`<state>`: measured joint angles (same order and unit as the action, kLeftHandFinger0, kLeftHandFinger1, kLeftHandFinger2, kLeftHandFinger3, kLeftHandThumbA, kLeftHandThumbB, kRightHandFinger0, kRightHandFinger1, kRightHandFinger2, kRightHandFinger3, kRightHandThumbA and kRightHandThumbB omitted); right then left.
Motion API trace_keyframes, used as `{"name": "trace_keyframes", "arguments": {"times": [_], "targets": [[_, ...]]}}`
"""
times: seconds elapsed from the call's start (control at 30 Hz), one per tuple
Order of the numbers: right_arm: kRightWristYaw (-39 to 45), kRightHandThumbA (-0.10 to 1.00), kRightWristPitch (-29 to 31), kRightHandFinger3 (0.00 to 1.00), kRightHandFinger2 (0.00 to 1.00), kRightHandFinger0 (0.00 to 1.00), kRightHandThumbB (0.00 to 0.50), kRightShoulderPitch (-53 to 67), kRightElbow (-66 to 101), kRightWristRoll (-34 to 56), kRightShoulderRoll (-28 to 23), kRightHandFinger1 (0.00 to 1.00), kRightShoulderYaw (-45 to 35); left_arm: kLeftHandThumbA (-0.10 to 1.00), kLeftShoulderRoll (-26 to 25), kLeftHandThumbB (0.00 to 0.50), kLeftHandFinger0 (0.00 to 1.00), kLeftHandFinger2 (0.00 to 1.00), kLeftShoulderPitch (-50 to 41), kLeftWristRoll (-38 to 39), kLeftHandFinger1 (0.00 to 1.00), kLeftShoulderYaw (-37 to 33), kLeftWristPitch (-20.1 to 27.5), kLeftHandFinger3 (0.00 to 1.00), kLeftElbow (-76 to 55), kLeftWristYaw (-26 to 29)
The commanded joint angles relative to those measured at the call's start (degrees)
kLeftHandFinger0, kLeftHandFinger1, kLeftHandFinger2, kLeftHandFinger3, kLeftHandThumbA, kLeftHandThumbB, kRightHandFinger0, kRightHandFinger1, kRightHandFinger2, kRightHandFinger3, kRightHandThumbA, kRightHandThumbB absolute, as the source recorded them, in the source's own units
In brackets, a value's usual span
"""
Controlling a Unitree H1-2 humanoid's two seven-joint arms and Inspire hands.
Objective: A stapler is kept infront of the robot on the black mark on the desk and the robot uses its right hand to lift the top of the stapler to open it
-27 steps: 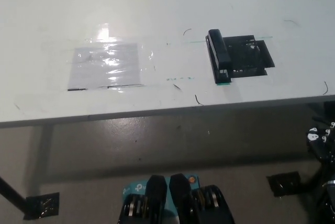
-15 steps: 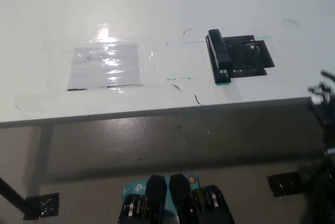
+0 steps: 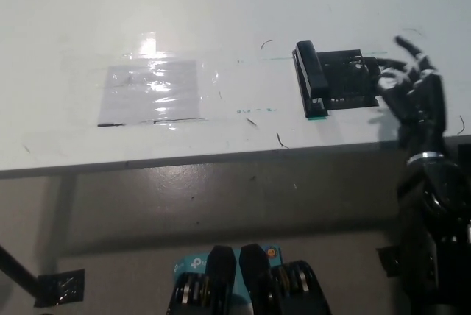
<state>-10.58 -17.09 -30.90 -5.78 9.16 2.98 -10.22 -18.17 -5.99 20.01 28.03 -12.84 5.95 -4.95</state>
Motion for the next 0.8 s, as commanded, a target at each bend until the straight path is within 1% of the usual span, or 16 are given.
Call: {"name": "trace_keyframes", "arguments": {"times": [0.0, 0.07, 0.1, 0.13, 0.2, 0.23, 0.27, 0.3, 0.4, 0.47, 0.5, 0.57, 0.63, 0.7, 0.73, 0.77], "targets": [[1.46, 0.22, -6.77, 0.81, 0.51, 0.35, 0.0, -3.1, -2.09, 6.05, 2.75, 0.39, -1.55, 0.3, -0.66, 0.141, 0.6, 0.75, -0.29, 1.11, 0.6, 0.17, 0.38, 0.91, -0.78, -0.42], [1.41, 0.22, -7.37, 0.85, 0.54, 0.38, 0.0, -2.91, -3.1, 6.6, 3.71, 0.43, -1.96, 0.29, -0.63, 0.143, 0.61, 0.76, -0.34, 1.49, 0.6, 0.25, 0.81, 0.92, -0.46, -0.86], [1.44, 0.23, -7.93, 0.87, 0.56, 0.4, 0.0, -2.83, -3.29, 7.3, 4.18, 0.45, -2.37, 0.28, -0.6, 0.147, 0.6, 0.75, -0.35, 1.53, 0.59, 0.29, 0.83, 0.91, -0.48, -0.87], [1.48, 0.24, -8.48, 0.9, 0.61, 0.41, 0.0, -2.78, -3.4, 8.15, 4.62, 0.48, -2.85, 0.28, -0.57, 0.144, 0.59, 0.74, -0.39, 1.5, 0.59, 0.26, 0.7, 0.91, -0.69, -0.83], [1.04, 0.25, -9.58, 0.91, 0.65, 0.41, 0.0, -3.05, -3.75, 10.24, 5.79, 0.49, -4.51, 0.28, -0.38, 0.141, 0.59, 0.75, -0.49, 1.43, 0.59, 0.18, 0.77, 0.92, -0.83, -0.78], [-1.44, 0.25, -9.83, 0.92, 0.71, 0.44, 0.0, -3.33, -4.68, 14.89, 7.61, 0.52, -6.63, 0.28, -0.23, 0.164, 0.57, 0.74, -0.42, 1.35, 0.59, 0.3, 0.5, 0.91, -0.95, -0.35], [-1.81, 0.26, -9.84, 0.93, 0.74, 0.45, 0.0, -3.36, -4.95, 16.06, 8.04, 0.54, -7.17, 0.28, -0.18, 0.166, 0.56, 0.74, -0.44, 1.32, 0.58, 0.31, 0.45, 0.9, -1.08, -0.28], [-2.9, 0.27, -9.84, 0.94, 0.77, 0.47, 0.0, -3.43, -5.57, 18.85, 8.76, 0.57, -8.02, 0.28, -0.14, 0.152, 0.56, 0.74, -0.47, 1.47, 0.58, 0.34, 0.41, 0.9, -1.25, -0.38], [-6.7, 0.3, -9.84, 0.94, 0.77, 0.53, 0.0, -3.81, -6.7, 24.68, 10.31, 0.6, -9.69, 0.29, -0.12, 0.133, 0.6, 0.75, -0.55, 1.42, 0.6, 0.39, 0.03, 0.92, -1.67, -0.25], [-8.67, 0.3, -9.84, 0.93, 0.77, 0.53, 0.0, -3.59, -6.82, 26.47, 10.82, 0.6, -9.8, 0.28, -0.12, 0.133, 0.59, 0.75, -0.5, 1.38, 0.6, 0.43, 0.11, 0.92, -1.45, -0.26], [-8.59, 0.32, -9.84, 0.98, 0.85, 0.59, 0.0, -3.39, -6.9, 27.07, 10.96, 0.67, -9.86, 0.28, -0.12, 0.138, 0.57, 0.74, -0.47, 1.31, 0.59, 0.42, 0.22, 0.93, -1.35, -0.23], [-9.33, 0.34, -9.84, 0.98, 0.87, 0.59, 0.0, -2.83, -7.05, 28.74, 11.08, 0.69, -9.56, 0.27, -0.02, 0.142, 0.55, 0.73, -0.33, 1.33, 0.58, 0.55, 0.36, 0.92, -1.11, -0.08], [-10.32, 0.36, -9.84, 0.99, 0.89, 0.58, 0.0, -2.6, -7.12, 29.28, 11.41, 0.72, -9.72, 0.27, 0.0, 0.139, 0.57, 0.77, -0.48, 1.62, 0.59, 0.54, 0.41, 0.93, -1.34, -0.43], [-11.42, 0.38, -9.84, 1.0, 0.9, 0.6, 0.0, -2.46, -7.32, 31.01, 11.59, 0.73, -9.97, 0.27, 0.02, 0.12, 0.58, 0.77, -0.66, 1.37, 0.6, 0.52, 0.02, 0.94, -1.8, -0.11], [-12.43, 0.39, -9.84, 1.0, 0.92, 0.61, 0.0, -2.44, -7.42, 32.42, 11.62, 0.73, -9.96, 0.27, -0.01, 0.113, 0.59, 0.77, -0.75, 1.35, 0.6, 0.47, -0.15, 0.94, -2.05, -0.11], [-13.08, 0.4, -9.84, 1.0, 0.93, 0.62, 0.0, -2.47, -7.35, 32.52, 11.63, 0.74, -9.81, 0.29, -0.32, 0.115, 0.6, 0.78, -0.69, 1.21, 0.62, 0.29, 0.61, 0.95, -1.31, -0.69]]}}
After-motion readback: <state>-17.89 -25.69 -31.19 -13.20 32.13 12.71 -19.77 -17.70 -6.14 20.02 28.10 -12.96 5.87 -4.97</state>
